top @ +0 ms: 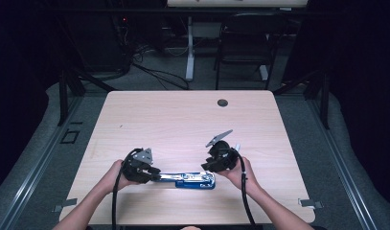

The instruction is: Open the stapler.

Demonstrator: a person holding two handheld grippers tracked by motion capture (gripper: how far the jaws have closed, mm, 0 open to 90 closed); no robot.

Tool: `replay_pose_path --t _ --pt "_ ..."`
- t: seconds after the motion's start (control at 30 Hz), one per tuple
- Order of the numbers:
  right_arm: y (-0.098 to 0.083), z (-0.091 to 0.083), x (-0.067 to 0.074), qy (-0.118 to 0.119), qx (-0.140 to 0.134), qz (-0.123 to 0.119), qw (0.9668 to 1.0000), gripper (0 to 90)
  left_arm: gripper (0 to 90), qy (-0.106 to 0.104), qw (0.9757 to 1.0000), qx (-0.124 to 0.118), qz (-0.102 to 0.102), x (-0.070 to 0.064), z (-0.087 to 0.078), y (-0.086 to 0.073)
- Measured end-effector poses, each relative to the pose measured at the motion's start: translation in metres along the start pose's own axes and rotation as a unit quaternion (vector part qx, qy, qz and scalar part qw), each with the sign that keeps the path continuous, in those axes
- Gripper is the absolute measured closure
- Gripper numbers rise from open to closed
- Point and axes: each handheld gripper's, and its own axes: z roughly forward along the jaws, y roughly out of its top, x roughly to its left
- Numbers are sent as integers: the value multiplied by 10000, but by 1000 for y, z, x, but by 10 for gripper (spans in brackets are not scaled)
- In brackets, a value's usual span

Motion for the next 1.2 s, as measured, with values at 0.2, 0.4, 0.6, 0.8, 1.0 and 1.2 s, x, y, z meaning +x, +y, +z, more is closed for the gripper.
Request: replay_pose_path --t 0.2,0.4,0.6,0.8,1.0,1.2 --pt "-7 -10 -16 -168 64 194 9996 494 727 -20 10000 -10 -21 1 0 0" --pt "-17 -14 -25 -241 148 338 9990 364 727 -58 10000 -32 -22 1 1 0" --pt "-28 -22 -37 -354 237 506 9978 251 726 -62 10000 -40 -23 2 1 0" --pt "-38 -29 -48 -489 246 686 9961 181 727 -15 10000 27 0 1 0 1" --pt "-40 -31 -56 -629 353 689 9950 142 727 -30 10000 3 -8 1 1 0" --pt "-41 -31 -61 -685 385 764 9940 138 727 -60 10000 -18 -17 1 1 0"
